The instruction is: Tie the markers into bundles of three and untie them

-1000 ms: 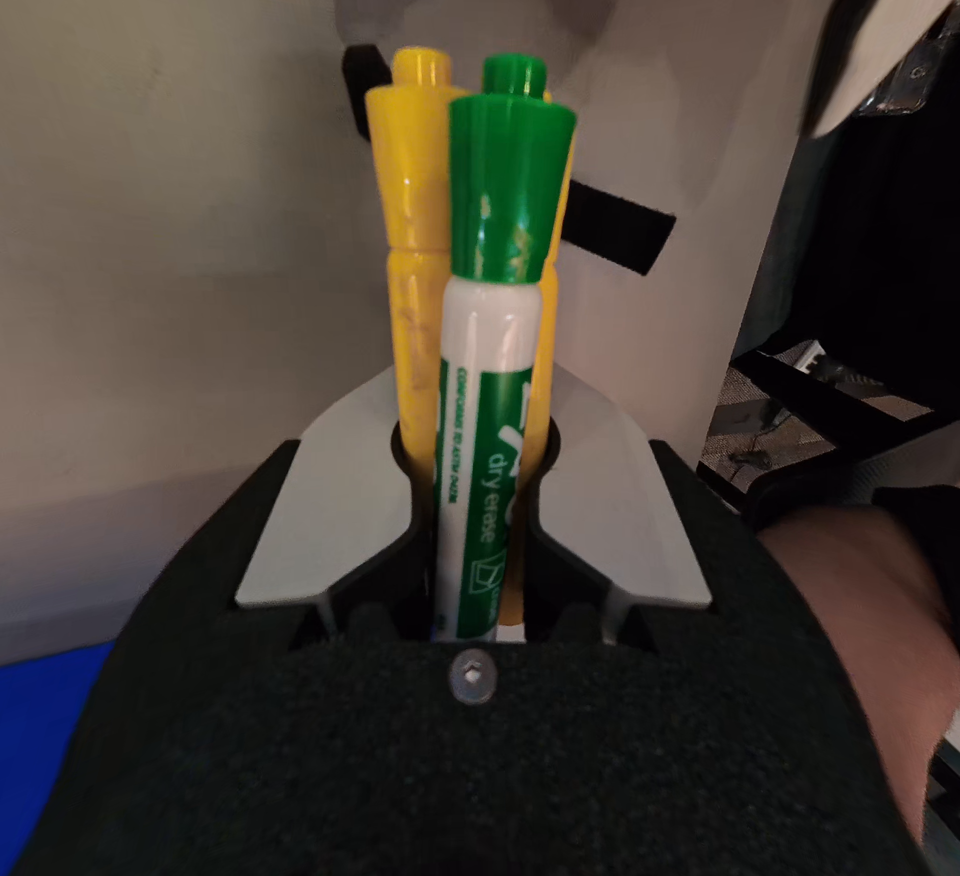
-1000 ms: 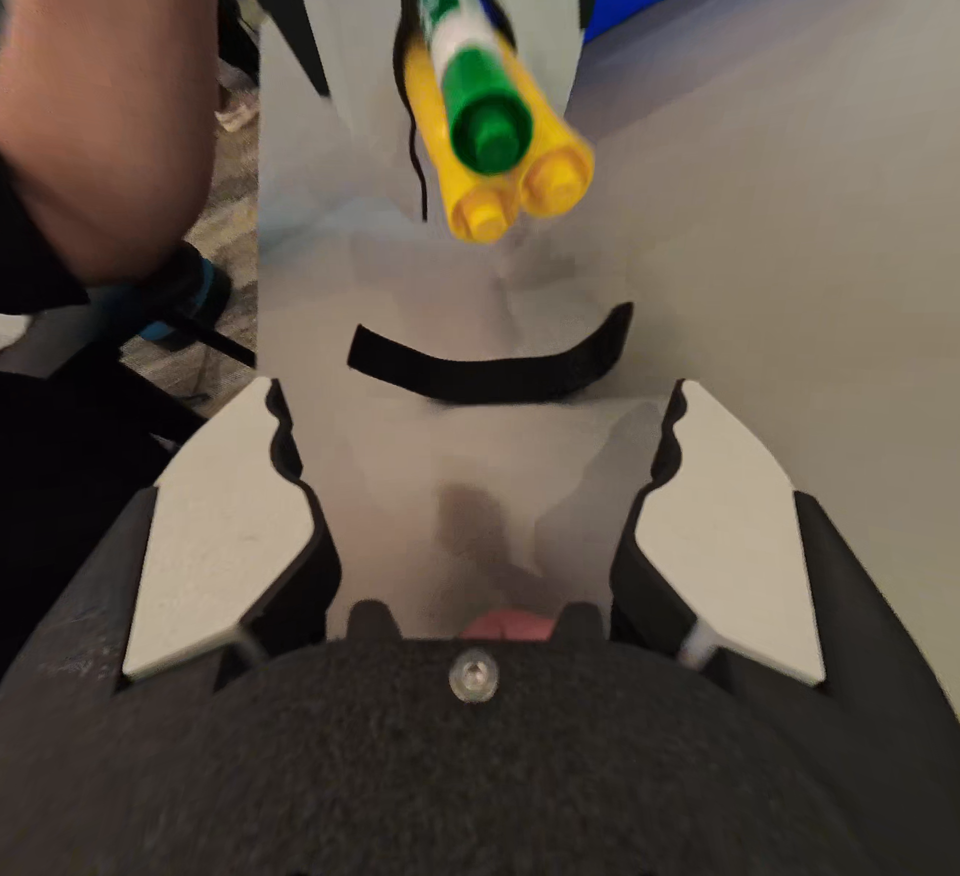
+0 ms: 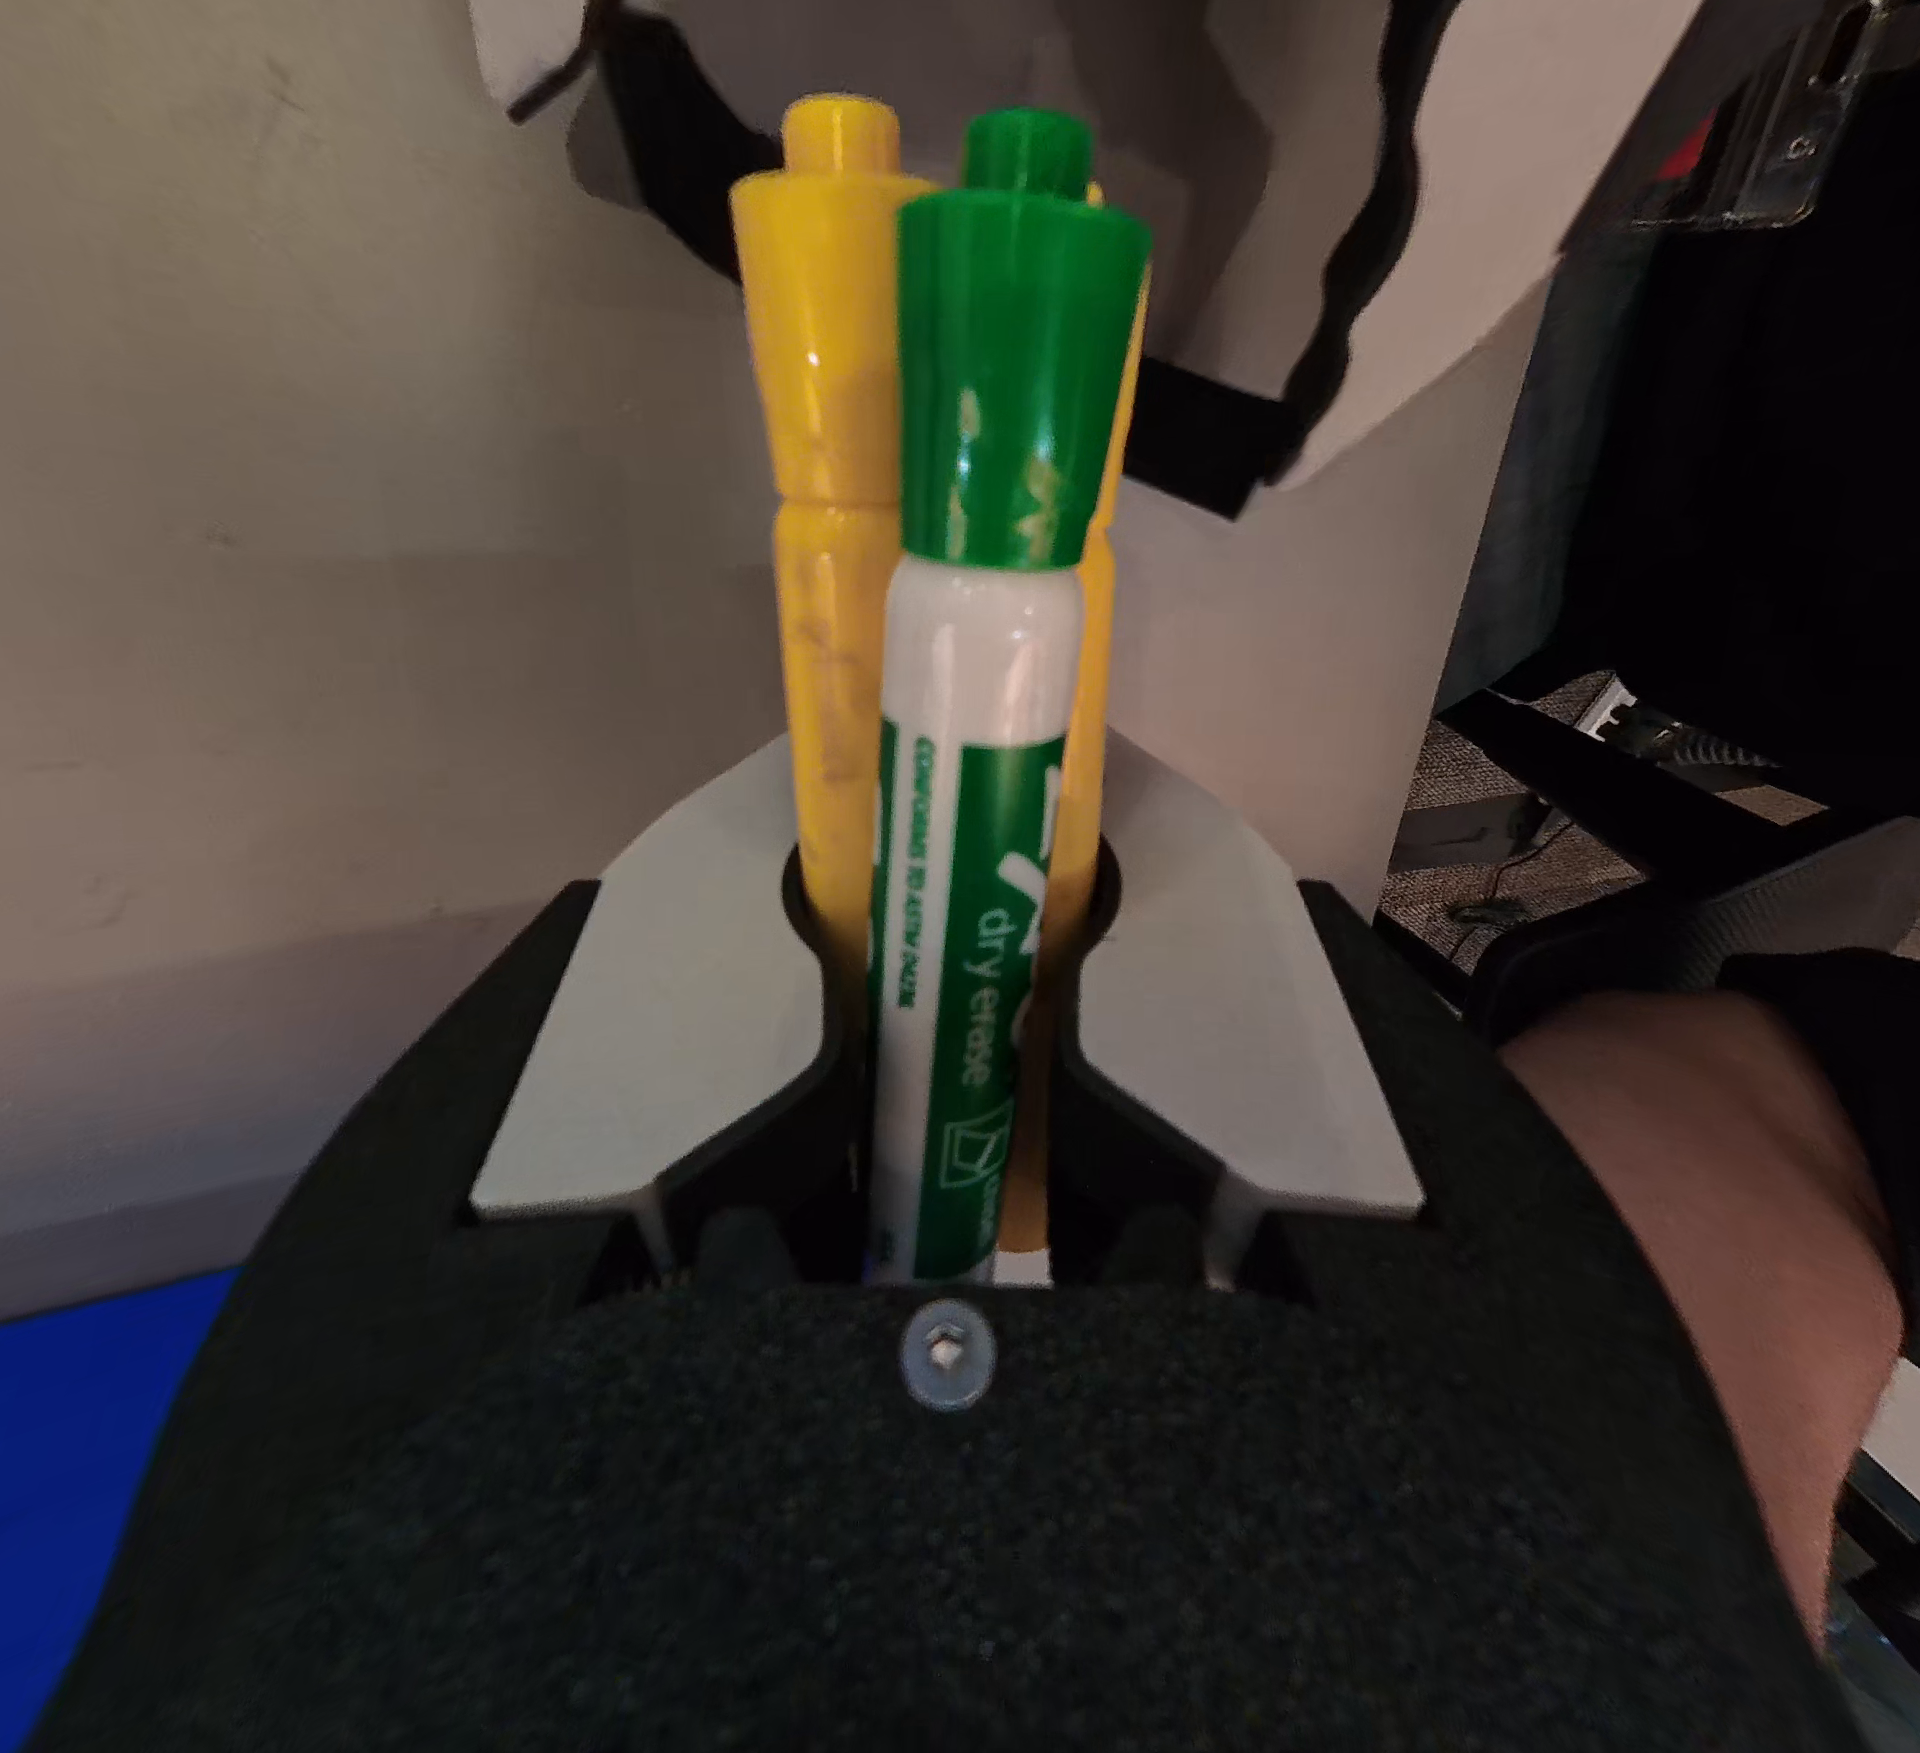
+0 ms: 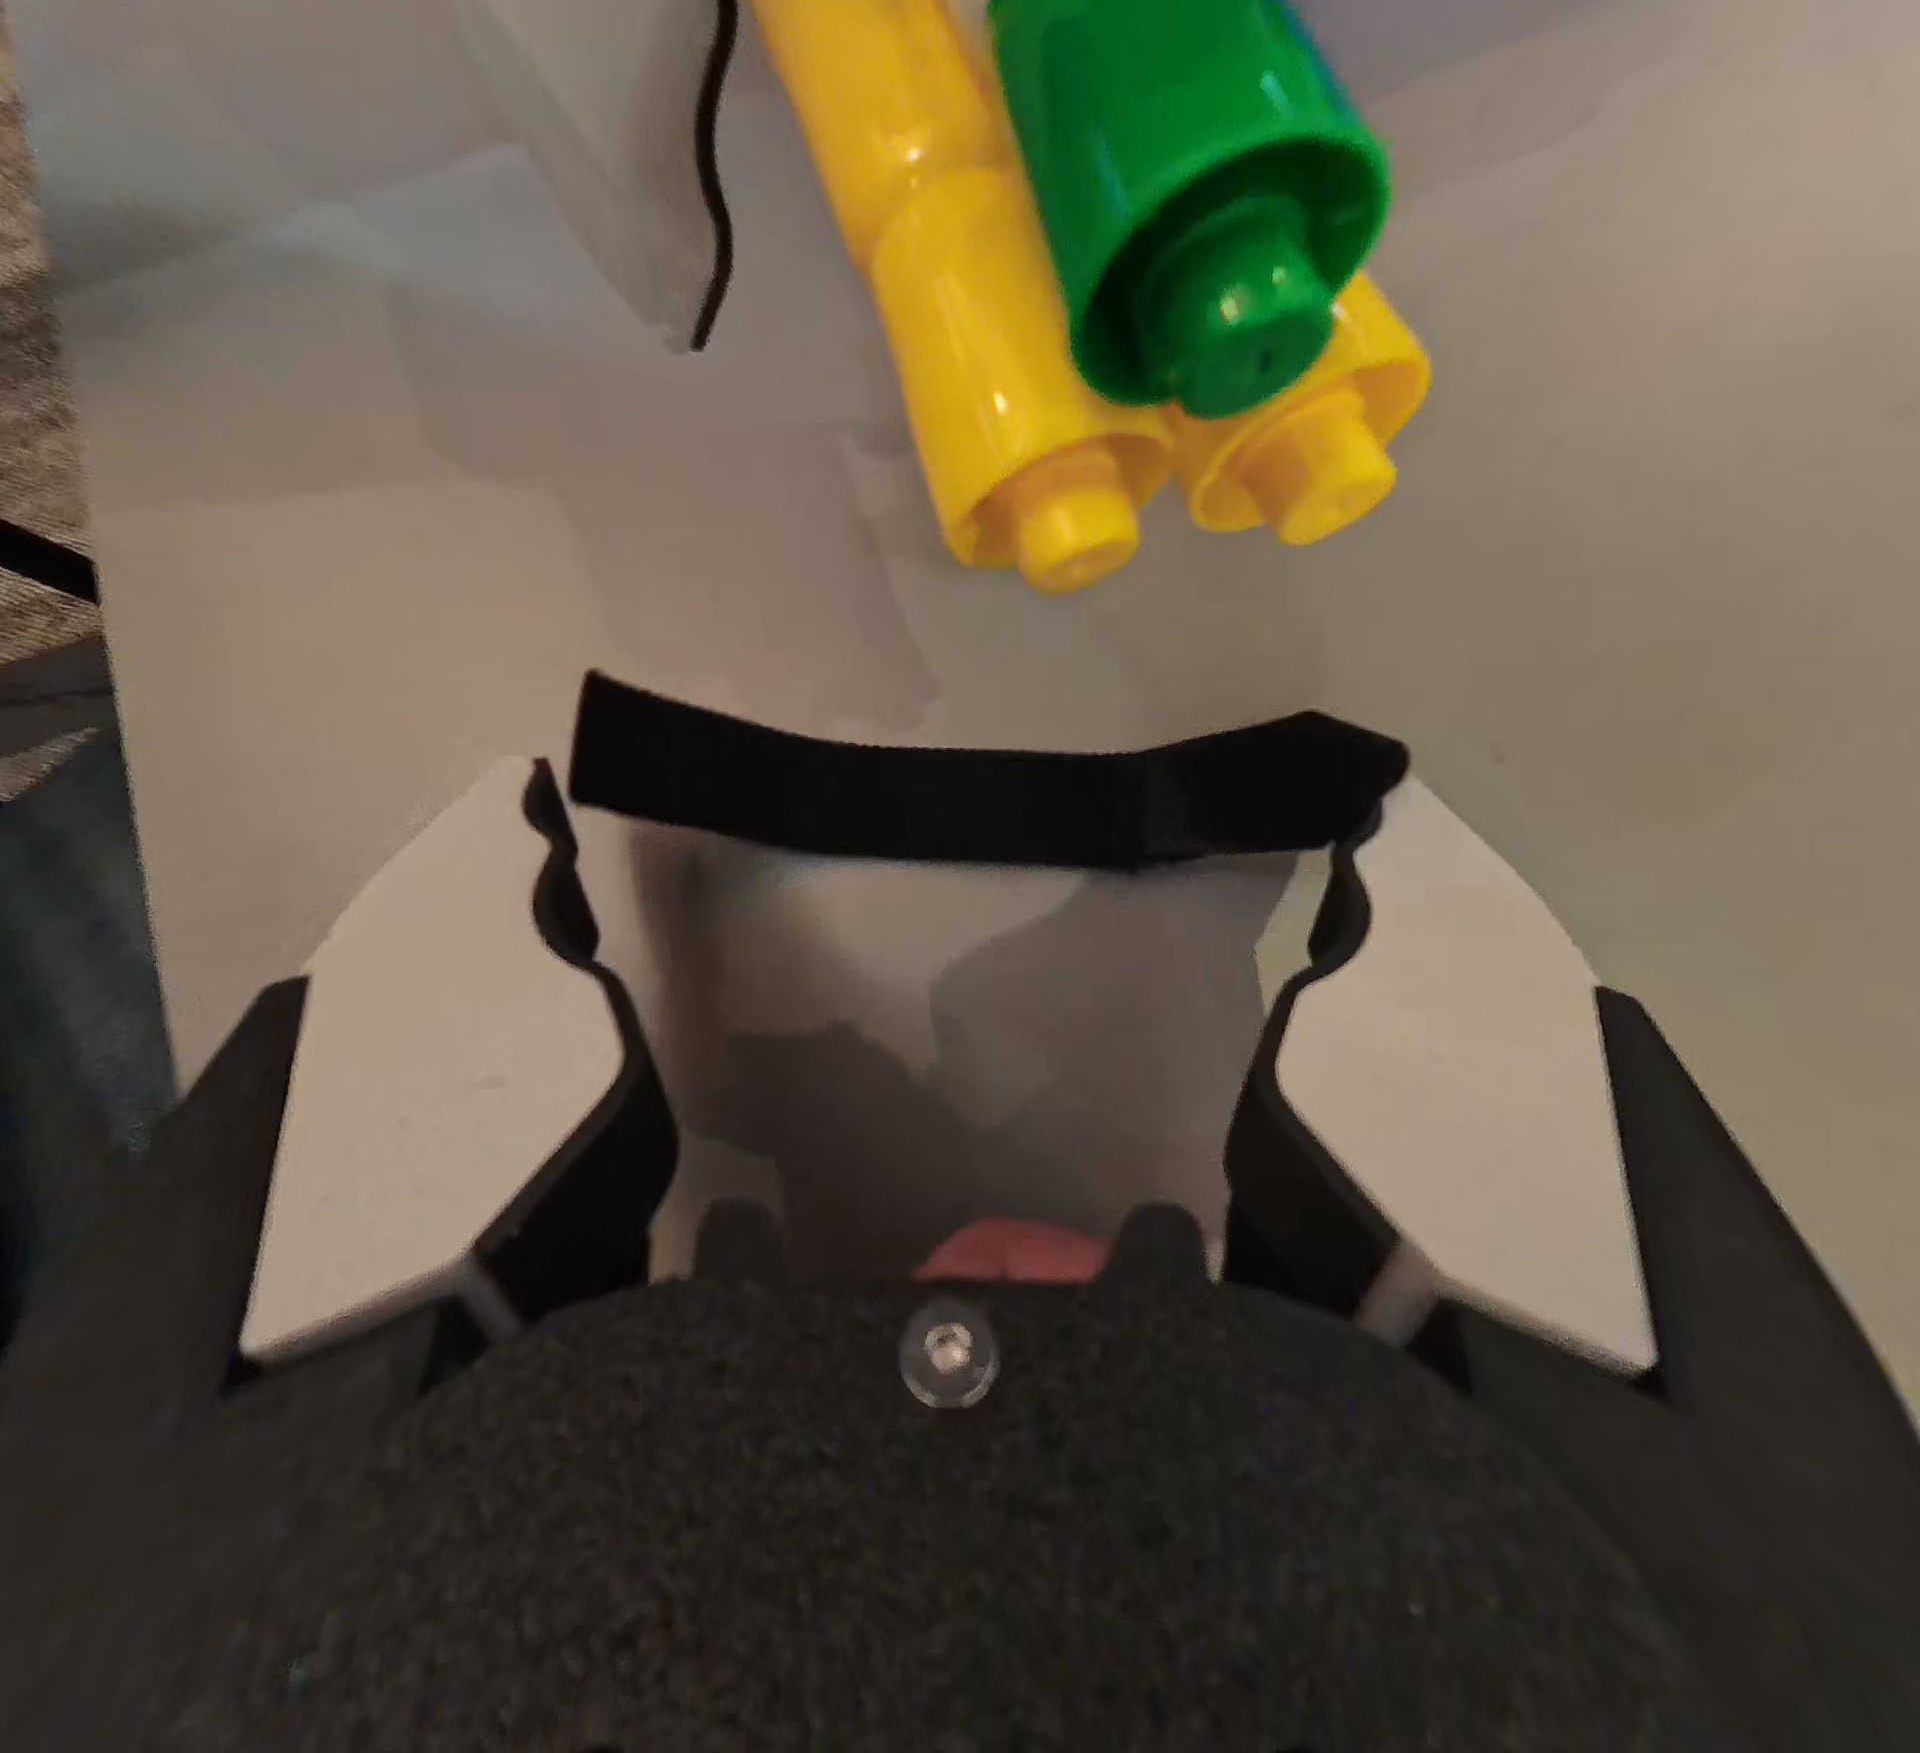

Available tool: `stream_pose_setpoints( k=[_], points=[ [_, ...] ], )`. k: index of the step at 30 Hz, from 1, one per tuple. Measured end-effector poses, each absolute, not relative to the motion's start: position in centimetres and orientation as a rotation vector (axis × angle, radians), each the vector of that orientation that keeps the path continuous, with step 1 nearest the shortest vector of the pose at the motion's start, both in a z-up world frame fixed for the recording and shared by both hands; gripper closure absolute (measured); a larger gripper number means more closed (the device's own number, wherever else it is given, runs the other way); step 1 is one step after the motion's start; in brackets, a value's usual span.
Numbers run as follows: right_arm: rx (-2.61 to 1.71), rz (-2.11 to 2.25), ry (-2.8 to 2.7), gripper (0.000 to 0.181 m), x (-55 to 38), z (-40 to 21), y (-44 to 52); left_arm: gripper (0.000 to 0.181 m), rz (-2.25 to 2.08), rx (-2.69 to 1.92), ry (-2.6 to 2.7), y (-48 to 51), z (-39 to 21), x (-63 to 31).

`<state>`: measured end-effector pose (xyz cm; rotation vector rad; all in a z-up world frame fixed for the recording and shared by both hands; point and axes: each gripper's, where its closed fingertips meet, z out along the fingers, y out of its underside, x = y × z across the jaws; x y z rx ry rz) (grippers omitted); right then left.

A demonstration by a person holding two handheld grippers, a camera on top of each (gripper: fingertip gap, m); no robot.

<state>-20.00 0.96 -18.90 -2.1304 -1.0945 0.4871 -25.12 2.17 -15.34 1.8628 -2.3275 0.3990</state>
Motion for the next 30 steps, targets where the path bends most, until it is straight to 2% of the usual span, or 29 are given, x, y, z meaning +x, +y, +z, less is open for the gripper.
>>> stream_pose_setpoints(
  k=[10,14,18,25,30],
  points=[
    [-2.12,0.484,-1.066,0.085,-19.7,-18.6,1.9,0.14,0.395,1.851,-2.308,2.0,-15.7,-25.3],
    [-2.105,0.493,-1.059,0.092,-19.6,-18.3,2.3,0.14,0.387,1.823,-2.288,1.8,-16.6,-25.1],
    [-2.063,0.557,-1.033,0.109,-19.7,-17.5,2.5,0.14,0.385,1.796,-2.266,1.6,-17.5,-25.0],
    [-2.024,0.671,-1.041,0.114,-19.8,-16.9,2.1,0.14,0.41,1.786,-2.233,1.7,-18.4,-24.7],
    [-2.095,0.621,-1.092,0.103,-19.5,-18.2,2.1,0.14,0.418,1.789,-2.236,1.8,-18.3,-24.7]
  ],
)
